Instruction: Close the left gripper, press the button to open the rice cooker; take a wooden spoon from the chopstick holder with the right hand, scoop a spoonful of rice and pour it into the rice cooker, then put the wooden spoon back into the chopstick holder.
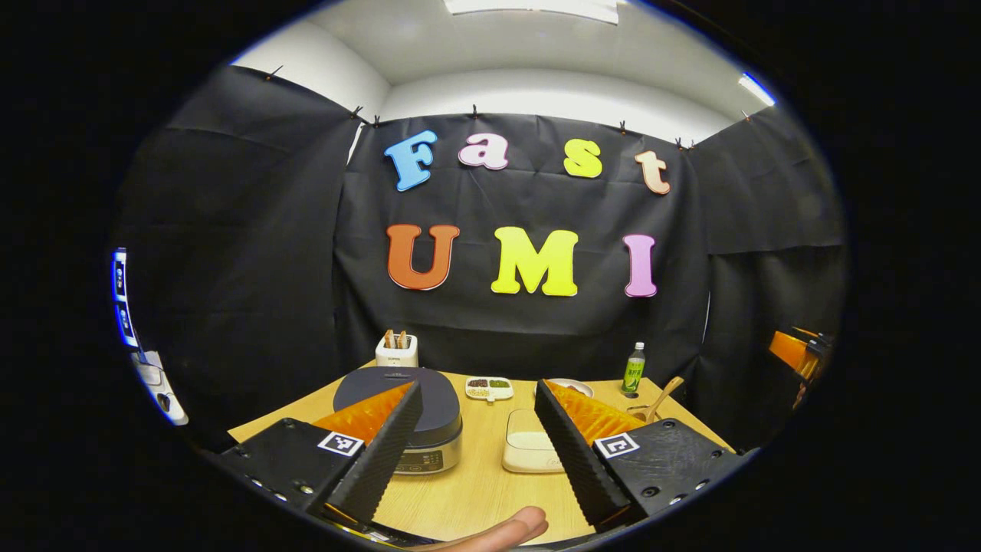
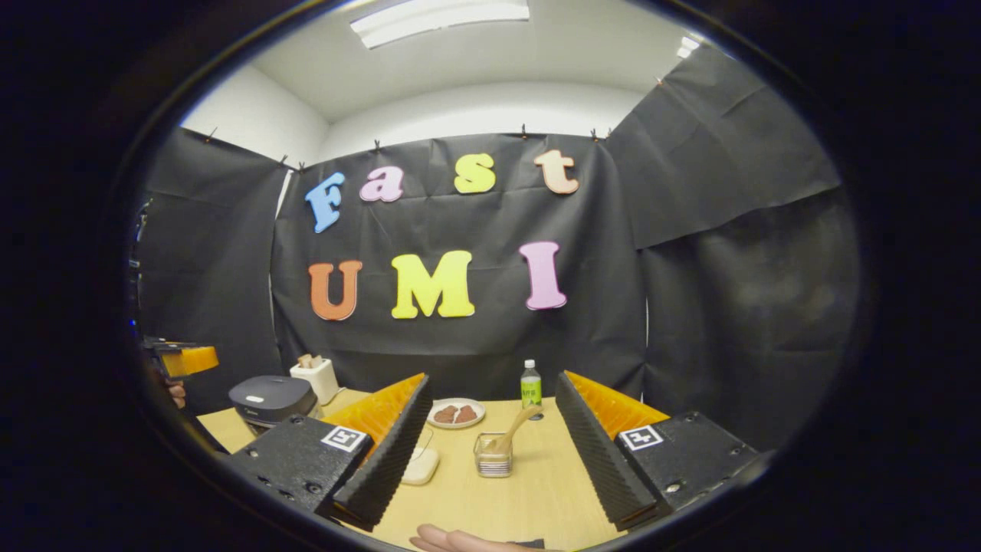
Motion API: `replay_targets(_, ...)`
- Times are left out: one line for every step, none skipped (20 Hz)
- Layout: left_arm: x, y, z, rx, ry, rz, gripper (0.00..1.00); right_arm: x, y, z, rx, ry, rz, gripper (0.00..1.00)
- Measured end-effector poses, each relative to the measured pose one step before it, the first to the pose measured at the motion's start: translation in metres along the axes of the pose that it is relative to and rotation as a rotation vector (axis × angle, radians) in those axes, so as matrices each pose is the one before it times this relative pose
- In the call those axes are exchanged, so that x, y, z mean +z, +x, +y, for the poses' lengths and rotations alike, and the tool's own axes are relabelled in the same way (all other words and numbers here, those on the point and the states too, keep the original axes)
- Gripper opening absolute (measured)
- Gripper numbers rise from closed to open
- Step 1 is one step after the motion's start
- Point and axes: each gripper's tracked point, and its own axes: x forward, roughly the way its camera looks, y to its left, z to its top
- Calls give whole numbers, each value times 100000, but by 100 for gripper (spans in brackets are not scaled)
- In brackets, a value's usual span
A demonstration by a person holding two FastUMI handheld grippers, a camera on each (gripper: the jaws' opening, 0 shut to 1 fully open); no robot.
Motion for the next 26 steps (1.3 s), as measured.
replay_targets(-11, 242, 423, 641, 878, -59, 94, -112, -116, -87, 103, -295, 396, 100)
replay_targets(-243, 360, 486, 644, 656, 455, 94, -1, -6, -4, 299, 7, -30, 100)
replay_targets(-528, 312, 436, 426, -281, 1827, 94, -29, -90, 63, 134, 46, 22, 100)
replay_targets(-569, 350, 354, 71, -918, 1747, 94, -65, -74, -39, 97, -125, -219, 100)
replay_targets(-255, 247, 504, 481, -947, 1236, 94, 15, -102, -57, -114, -291, -660, 100)
replay_targets(-190, 357, 488, 664, -574, 876, 94, 90, -141, -84, -10, -2, -823, 100)
replay_targets(-43, 237, 164, -661, 382, -408, 94, -42, -226, -85, 48, -72, -733, 100)
replay_targets(138, 283, 308, 16, 1053, -1143, 94, -126, -227, -158, -152, 16, -633, 100)
replay_targets(400, 199, 845, 2125, 1586, -1925, 94, -39, -333, 63, 409, -218, -390, 100)
replay_targets(216, 364, 1074, 2912, 959, -1421, 94, -115, -236, 54, 654, -217, -248, 100)
replay_targets(-121, 508, 849, 2384, -267, 86, 94, -161, -140, -4, 365, 93, -104, 100)
replay_targets(-378, 349, 334, 743, -1921, 1082, 94, -92, -153, -1, 201, 481, -19, 100)
replay_targets(-473, 440, 338, 992, -2659, 1877, 94, -259, -194, -127, 213, 753, 415, 100)
replay_targets(-299, 557, 724, 1301, -2380, 1998, 94, -56, -150, 145, 1015, 1230, 72, 100)
replay_targets(-610, 639, 624, 1427, -1106, 2373, 94, 2, -162, 302, 1137, 1160, -118, 100)
replay_targets(-263, 836, 852, 1540, -321, 947, 94, 152, -85, 23, 526, 712, -552, 100)
replay_targets(-247, 741, 598, 1439, 166, 1252, 94, 55, -35, -110, 19, -53, -629, 100)
replay_targets(-806, 542, -38, -1895, -177, 2570, 79, 93, 36, -12, -127, -542, -840, 100)
replay_targets(-908, 682, -109, -1681, -1791, 3036, 75, 86, 67, 76, -144, -727, -659, 100)
replay_targets(-641, 1034, -20, -849, -1733, 3646, 52, -50, 37, 88, 91, -716, -242, 100)
replay_targets(-526, 895, 31, -850, -781, 2589, 43, -284, 18, 184, 331, -429, 296, 100)
replay_targets(-382, 749, 458, 1169, 536, 1941, 24, -300, -3, 113, 436, 90, 617, 100)
replay_targets(-387, 793, 605, 1876, 1061, 1513, 27, -282, 48, 67, 292, 540, 463, 100)
replay_targets(-253, 767, 333, 984, 193, 1722, 7, -189, 133, 69, 229, 203, 439, 100)
replay_targets(-665, 1053, 119, 57, -753, 2546, 0, -291, 210, 0, 20, -329, 340, 100)
replay_targets(-1022, -554, -412, 717, -1083, 2157, 0, -132, 273, -172, -300, -188, 97, 100)
